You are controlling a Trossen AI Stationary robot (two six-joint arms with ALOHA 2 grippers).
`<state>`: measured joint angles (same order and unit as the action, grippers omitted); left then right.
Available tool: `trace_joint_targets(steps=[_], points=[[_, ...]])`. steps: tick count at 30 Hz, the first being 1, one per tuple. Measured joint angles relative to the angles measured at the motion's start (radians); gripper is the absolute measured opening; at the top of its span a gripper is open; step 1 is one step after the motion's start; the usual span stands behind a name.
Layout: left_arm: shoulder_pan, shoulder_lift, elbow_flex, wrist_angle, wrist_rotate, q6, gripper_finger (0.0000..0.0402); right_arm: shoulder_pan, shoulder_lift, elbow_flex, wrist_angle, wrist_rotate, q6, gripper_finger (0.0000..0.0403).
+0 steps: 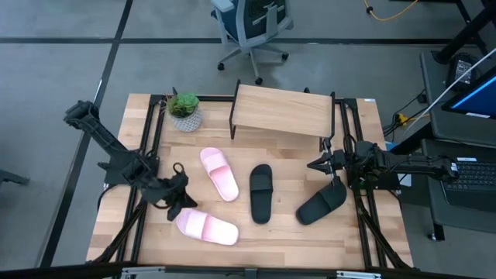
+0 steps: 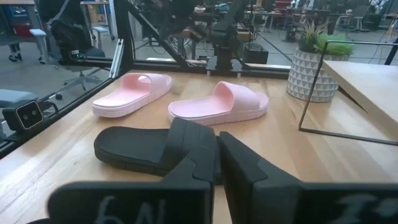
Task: Pick and place slides into the shelf
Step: Put the bottom pink slide on the shelf
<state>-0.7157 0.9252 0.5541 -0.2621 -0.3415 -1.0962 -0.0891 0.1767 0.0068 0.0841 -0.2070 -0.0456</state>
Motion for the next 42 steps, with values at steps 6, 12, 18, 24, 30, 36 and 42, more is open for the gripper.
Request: trace_joint_targets(steps=[6,12,18,24,30,36,42], points=[[-0.080,0.036,0.000,0.024,-0.055,-0.133,0.0000,0.000,0.000,0.000,0.000,0.000,-0.004,0.0025],[-0.121,0.089,0.000,0.020,-0.068,-0.273,0.0000,0.000,0.000,0.000,0.003,0.003,-0.013,0.0025],[-0.131,0.140,0.000,0.021,-0.062,-0.377,0.0000,0.000,0.000,0.000,0.036,0.003,-0.014,0.0025],[-0.131,0.154,0.000,0.028,-0.044,-0.403,0.0000,0.000,0.000,0.000,0.051,0.004,-0.015,0.0026],[-0.130,0.154,0.000,0.048,-0.034,-0.420,0.0000,-0.001,0.000,0.000,0.058,0.005,-0.018,0.0026],[-0.130,0.154,0.000,0.047,-0.034,-0.424,0.0000,-0.001,0.000,0.000,0.058,0.006,-0.043,0.0026],[-0.130,0.154,0.000,0.047,0.007,-0.495,0.0000,-0.001,0.000,0.000,0.057,0.006,-0.043,0.0026]])
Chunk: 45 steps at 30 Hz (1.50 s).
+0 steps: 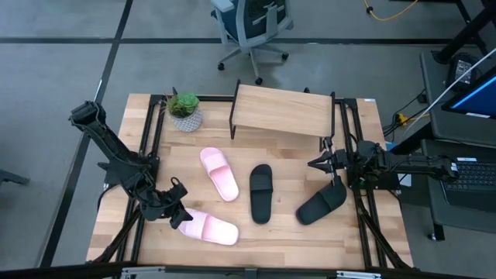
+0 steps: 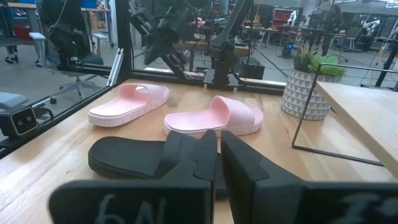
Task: Pick and place slides into the shelf
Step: Put the bottom pink slide on the shelf
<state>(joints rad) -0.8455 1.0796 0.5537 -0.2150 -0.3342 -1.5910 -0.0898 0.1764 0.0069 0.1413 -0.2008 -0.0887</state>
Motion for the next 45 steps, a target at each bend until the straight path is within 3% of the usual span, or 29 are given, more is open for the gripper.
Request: trace_joint_targets(steps=[8,16,41,45], points=[[0.000,0.057,0.000,-0.003,0.071,-0.128,0.0000,0.000,0.000,0.000,0.000,0.000,0.001,0.0026],[0.001,0.124,0.000,-0.034,0.068,-0.130,0.0000,0.000,0.000,0.000,0.001,-0.001,0.002,0.0026],[0.001,0.125,0.000,-0.033,0.050,-0.127,0.0000,0.000,0.000,0.000,0.019,-0.002,0.007,0.0025],[0.001,0.125,0.000,-0.039,0.036,-0.127,0.0015,0.000,0.000,0.000,0.019,-0.002,0.007,0.0025]])
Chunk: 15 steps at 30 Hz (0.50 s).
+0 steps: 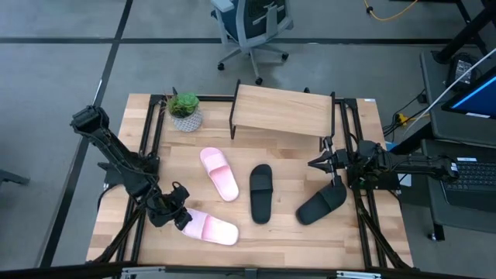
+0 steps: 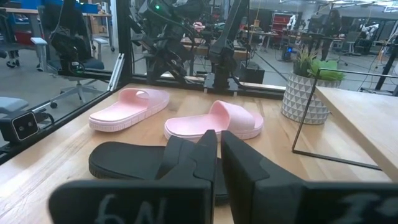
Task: Pick and place slides into the shelf
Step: Put the bottom pink slide on the shelf
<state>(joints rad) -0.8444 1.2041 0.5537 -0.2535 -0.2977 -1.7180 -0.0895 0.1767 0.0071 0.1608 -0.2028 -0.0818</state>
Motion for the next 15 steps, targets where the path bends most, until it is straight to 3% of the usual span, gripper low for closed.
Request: trace_joint_targets(steps=[10,15], points=[[0.000,0.000,0.000,0.004,0.009,-0.008,0.0118,0.000,0.000,0.000,0.000,0.000,0.000,0.0025],[-0.001,0.000,0.000,0.012,0.042,-0.006,0.0145,0.000,0.000,0.000,-0.001,0.000,0.000,0.0025]])
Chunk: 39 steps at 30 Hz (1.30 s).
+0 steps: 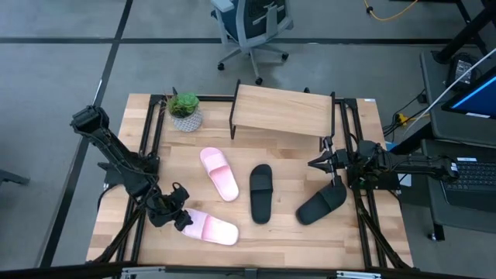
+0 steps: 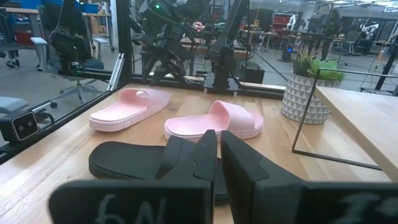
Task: Pick and place slides into the shelf
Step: Put the bottom pink slide on the shelf
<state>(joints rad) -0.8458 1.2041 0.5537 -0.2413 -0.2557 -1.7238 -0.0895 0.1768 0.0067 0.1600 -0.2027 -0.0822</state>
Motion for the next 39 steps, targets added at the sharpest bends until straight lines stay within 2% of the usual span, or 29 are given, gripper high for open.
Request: trace_joint_targets(steps=[5,17,27,33,39], points=[[0.000,0.000,0.000,0.010,0.039,0.014,0.0149,0.000,0.000,0.000,0.000,0.000,0.000,0.0025],[0.001,0.000,0.000,-0.015,0.038,0.003,0.0144,0.000,0.000,0.000,-0.001,0.000,-0.001,0.0026],[0.001,0.000,0.000,-0.110,0.036,-0.073,0.0143,0.000,0.000,0.000,-0.001,0.000,-0.001,0.0026],[0.001,0.000,-0.005,-0.104,-0.063,-0.056,0.0143,0.000,0.000,0.000,-0.001,0.000,-0.001,0.0026],[0.001,0.000,-0.005,-0.103,-0.068,-0.055,0.0143,0.000,0.000,0.000,-0.001,0.000,-0.001,0.0026]])
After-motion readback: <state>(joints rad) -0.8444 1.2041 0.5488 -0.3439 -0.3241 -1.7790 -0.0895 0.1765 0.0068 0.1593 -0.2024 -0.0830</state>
